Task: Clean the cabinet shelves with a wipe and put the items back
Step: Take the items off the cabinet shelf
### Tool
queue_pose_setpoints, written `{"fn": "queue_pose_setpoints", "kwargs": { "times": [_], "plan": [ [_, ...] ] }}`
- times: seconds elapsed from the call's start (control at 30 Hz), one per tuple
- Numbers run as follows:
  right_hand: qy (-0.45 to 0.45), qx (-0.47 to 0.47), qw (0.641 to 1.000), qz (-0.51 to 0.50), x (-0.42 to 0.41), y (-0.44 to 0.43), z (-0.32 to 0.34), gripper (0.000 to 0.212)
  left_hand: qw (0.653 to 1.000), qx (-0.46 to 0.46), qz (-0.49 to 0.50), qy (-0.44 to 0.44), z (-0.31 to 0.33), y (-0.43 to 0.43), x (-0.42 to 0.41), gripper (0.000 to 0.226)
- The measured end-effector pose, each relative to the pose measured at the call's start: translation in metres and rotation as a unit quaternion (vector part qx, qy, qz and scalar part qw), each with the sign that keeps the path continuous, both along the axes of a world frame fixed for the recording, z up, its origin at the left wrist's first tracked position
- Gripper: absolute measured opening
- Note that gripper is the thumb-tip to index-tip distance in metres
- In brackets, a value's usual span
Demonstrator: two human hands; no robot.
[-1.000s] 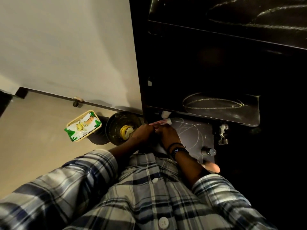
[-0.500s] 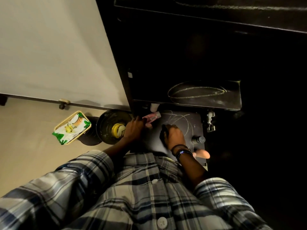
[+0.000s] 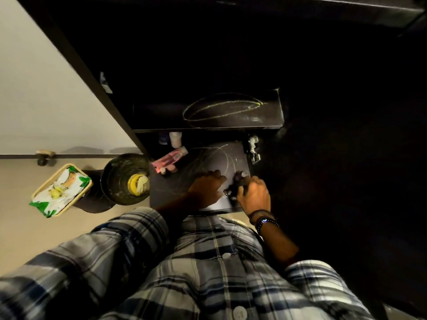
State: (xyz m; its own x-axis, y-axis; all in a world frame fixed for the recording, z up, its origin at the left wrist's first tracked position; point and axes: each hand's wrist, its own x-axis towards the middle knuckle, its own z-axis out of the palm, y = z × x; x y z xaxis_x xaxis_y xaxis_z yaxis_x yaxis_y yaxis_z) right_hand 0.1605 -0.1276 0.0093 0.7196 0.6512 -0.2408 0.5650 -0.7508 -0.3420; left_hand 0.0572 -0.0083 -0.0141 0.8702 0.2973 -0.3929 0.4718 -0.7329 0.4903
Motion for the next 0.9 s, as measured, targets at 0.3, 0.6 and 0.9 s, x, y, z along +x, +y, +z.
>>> {"fn": "queue_pose_setpoints", "kwargs": {
  "times": [0.3, 0.6, 0.9],
  "plan": [
    [-0.011, -0.023, 0.996, 0.090, 0.019, -0.034, -0.003, 0.025, 0.999, 0.002, -0.013, -0.050, -0.012, -0.037, 0.040, 0.049],
    [0.008, -0.043, 0.994, 0.102, 0.025, -0.039, -0.012, 0.028, 1.000, -0.022, 0.017, -0.011, -0.027, -0.038, 0.041, 0.027],
    [0.018, -0.046, 0.995, 0.087, 0.026, -0.033, -0.007, 0.033, 1.000, -0.004, 0.013, -0.025, -0.040, -0.037, 0.033, 0.017]
  ]
}}
